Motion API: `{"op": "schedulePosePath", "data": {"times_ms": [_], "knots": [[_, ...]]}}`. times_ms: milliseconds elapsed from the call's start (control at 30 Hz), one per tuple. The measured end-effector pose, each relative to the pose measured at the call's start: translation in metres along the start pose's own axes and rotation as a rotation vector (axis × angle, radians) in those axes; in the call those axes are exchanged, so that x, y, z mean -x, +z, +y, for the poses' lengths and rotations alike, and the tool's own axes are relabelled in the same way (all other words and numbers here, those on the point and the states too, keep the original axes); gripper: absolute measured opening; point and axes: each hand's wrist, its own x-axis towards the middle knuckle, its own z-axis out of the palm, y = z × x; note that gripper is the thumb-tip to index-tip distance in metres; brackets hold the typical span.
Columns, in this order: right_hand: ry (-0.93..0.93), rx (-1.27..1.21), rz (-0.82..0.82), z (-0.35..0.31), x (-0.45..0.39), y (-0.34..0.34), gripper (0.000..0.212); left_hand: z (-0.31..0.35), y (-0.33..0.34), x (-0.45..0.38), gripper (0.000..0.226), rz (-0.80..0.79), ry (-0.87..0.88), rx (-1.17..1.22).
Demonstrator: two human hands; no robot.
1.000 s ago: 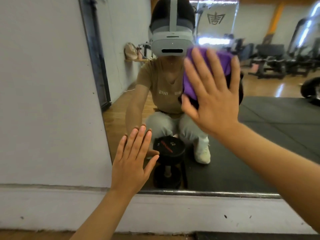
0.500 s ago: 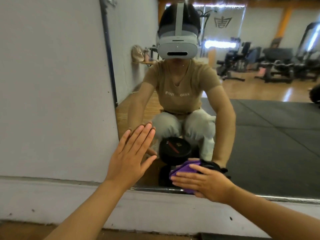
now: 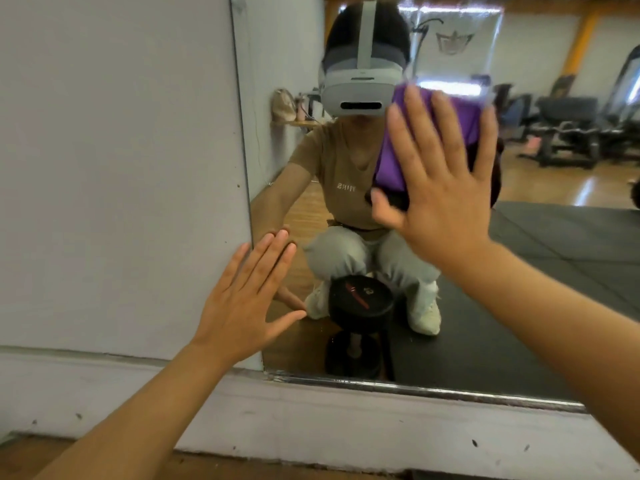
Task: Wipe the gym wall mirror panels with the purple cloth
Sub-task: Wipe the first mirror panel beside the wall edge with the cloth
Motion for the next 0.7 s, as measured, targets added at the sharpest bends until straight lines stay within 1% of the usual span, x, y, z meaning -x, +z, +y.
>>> {"op": "schedulePosePath", "data": {"times_ms": [67, 200, 300, 367, 400, 500, 567, 600, 700], "knots": [[-0.138, -0.03, -0.051, -0.022, 0.044, 0.008, 0.074, -0.003, 0.001, 0.0, 0.097, -0.004, -0.006, -0.001], [-0.532, 0.035, -0.243, -0.056, 0.154, 0.025, 0.094, -0.011, 0.001, 0.001, 0.101, -0.007, 0.029, -0.053], [-0.725, 0.097, -0.358, -0.068, 0.215, 0.029, 0.108, -0.019, -0.003, 0.0, 0.1, -0.006, 0.064, -0.106], [-0.771, 0.095, -0.385, -0.071, 0.234, 0.03, 0.11, -0.025, -0.006, 0.0, 0.099, -0.022, 0.073, -0.119], [-0.777, 0.093, -0.383, -0.071, 0.237, 0.03, 0.107, -0.027, -0.007, -0.001, 0.1, -0.033, 0.079, -0.12], [-0.831, 0.086, -0.373, -0.066, 0.232, 0.029, 0.089, -0.033, -0.01, -0.002, 0.102, -0.062, 0.099, -0.125], [-0.876, 0.066, -0.365, -0.056, 0.22, 0.03, 0.082, -0.035, -0.01, -0.002, 0.102, -0.063, 0.108, -0.146], [-0.866, 0.045, -0.354, -0.051, 0.209, 0.03, 0.08, -0.036, -0.01, -0.002, 0.102, -0.062, 0.114, -0.156], [-0.729, -0.035, -0.281, -0.039, 0.153, 0.025, 0.081, -0.04, -0.01, -0.003, 0.1, -0.052, 0.136, -0.17]]}}
